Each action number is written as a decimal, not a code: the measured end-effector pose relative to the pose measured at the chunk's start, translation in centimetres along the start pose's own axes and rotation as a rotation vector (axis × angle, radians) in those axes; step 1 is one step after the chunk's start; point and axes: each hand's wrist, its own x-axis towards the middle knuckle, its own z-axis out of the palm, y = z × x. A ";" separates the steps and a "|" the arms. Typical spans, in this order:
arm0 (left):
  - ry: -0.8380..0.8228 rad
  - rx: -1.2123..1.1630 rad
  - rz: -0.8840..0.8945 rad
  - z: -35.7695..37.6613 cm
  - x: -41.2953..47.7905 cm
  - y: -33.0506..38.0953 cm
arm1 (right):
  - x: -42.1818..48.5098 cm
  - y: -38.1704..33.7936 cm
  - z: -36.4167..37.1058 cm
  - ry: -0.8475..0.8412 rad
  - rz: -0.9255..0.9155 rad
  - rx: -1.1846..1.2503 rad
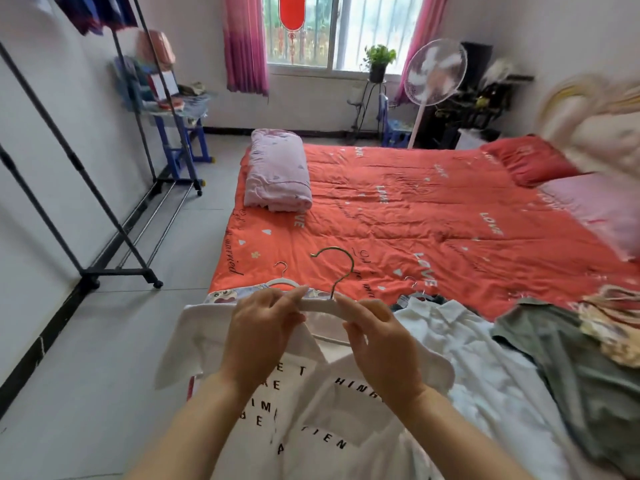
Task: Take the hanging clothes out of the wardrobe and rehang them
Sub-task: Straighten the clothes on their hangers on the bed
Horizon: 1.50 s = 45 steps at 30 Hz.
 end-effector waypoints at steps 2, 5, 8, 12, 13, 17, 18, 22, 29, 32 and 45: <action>0.014 -0.033 0.014 -0.9 -0.3 2.6 | -0.8 -0.4 -2.7 0.016 0.014 -0.014; 0.022 -0.088 0.031 -1.3 -0.5 6.2 | -2.1 -0.2 -6.7 0.043 0.036 -0.033; 0.032 -0.141 0.053 -0.5 -0.8 9.8 | -3.3 0.9 -10.3 0.071 0.063 -0.096; 0.023 -0.169 0.044 1.2 -1.2 14.7 | -4.8 3.1 -14.5 0.112 0.067 -0.152; 0.026 -0.181 0.039 1.8 -1.2 15.9 | -5.1 3.8 -15.5 0.122 0.065 -0.173; 0.012 -0.169 0.024 4.9 -0.9 21.1 | -6.3 7.7 -19.6 0.157 0.065 -0.240; 0.001 -0.168 0.016 6.0 -0.7 22.5 | -6.6 9.0 -20.6 0.162 0.066 -0.248; -0.033 -0.173 -0.035 10.5 0.3 27.9 | -7.3 14.9 -24.3 0.148 0.081 -0.253; -0.032 -0.153 -0.090 17.7 2.8 34.9 | -6.8 24.7 -28.6 0.075 0.076 -0.223; -0.035 -0.149 -0.142 19.8 3.7 36.1 | -6.2 27.6 -28.7 0.054 0.084 -0.183; -0.075 -0.162 -0.190 29.6 8.9 30.9 | -2.2 36.2 -22.0 -0.074 0.218 -0.145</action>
